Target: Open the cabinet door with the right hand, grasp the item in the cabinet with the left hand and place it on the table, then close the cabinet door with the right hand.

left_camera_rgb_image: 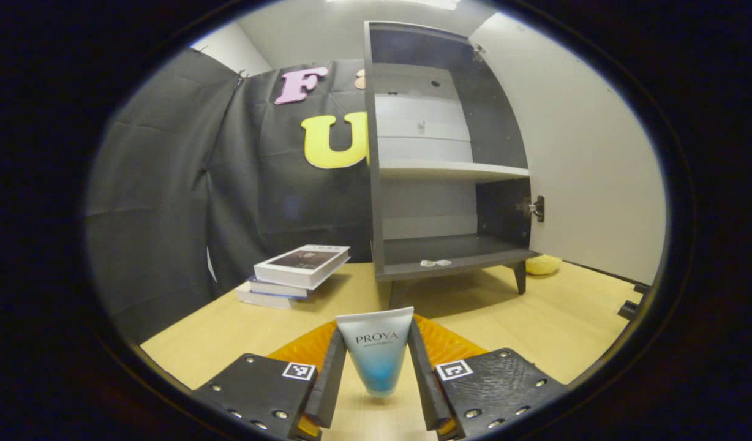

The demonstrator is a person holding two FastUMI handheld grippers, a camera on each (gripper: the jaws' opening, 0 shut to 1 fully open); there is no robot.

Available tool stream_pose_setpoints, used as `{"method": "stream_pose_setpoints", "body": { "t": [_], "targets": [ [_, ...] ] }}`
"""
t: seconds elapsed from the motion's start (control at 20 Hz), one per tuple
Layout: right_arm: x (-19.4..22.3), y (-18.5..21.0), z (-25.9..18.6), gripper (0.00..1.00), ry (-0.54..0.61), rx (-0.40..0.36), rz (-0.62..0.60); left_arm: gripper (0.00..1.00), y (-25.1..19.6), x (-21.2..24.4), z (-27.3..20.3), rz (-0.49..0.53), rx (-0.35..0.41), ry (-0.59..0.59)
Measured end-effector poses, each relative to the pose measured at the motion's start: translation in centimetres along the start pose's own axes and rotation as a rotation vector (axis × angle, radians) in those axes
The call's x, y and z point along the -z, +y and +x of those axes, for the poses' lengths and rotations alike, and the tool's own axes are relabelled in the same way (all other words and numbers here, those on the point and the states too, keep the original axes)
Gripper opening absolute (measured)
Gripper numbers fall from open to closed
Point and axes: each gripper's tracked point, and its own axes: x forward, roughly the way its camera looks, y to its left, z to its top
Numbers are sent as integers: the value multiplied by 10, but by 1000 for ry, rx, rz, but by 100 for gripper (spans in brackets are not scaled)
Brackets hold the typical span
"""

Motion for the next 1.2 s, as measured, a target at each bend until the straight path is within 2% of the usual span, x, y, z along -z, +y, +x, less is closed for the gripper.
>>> {"method": "stream_pose_setpoints", "body": {
  "t": [0.2,0.4,0.5,0.55,0.6,0.65,0.7,0.8,0.85,0.9,0.95,1.0,1.05,1.1,1.15,1.2],
  "targets": [
    [8,2,-9,98,24,3,-76,57,2,29,-11,-18,-18,42],
    [15,6,-13,100,38,-10,-76,57,-8,37,-23,15,17,62],
    [21,6,-13,93,44,-11,-81,58,-8,40,-28,28,20,71],
    [25,4,-13,100,49,-10,-83,59,-8,41,-32,31,20,75],
    [29,4,-13,93,55,-12,-82,59,-9,41,-34,33,23,81],
    [31,3,-13,93,60,-13,-78,59,-8,41,-36,33,29,86],
    [35,1,-13,98,66,-14,-70,56,-12,42,-37,29,51,90],
    [43,-7,-11,98,86,-2,-56,75,-14,40,-40,34,68,96],
    [45,-13,-12,93,88,10,-57,86,-11,37,-41,38,63,97],
    [48,-16,-12,98,89,16,-56,87,-9,34,-43,37,56,98],
    [50,-18,-13,98,89,19,-56,87,-7,26,-46,31,49,91],
    [53,-18,-14,93,91,21,-59,87,-7,18,-48,20,48,81],
    [55,-20,-15,98,93,22,-62,87,-8,7,-50,12,53,66],
    [58,-21,-16,93,93,22,-64,87,-6,-6,-55,15,51,48],
    [59,-21,-17,98,91,21,-63,87,-4,-20,-58,28,44,28],
    [60,-19,-19,98,91,16,-57,87,-1,-33,-62,39,39,9]
  ]
}}
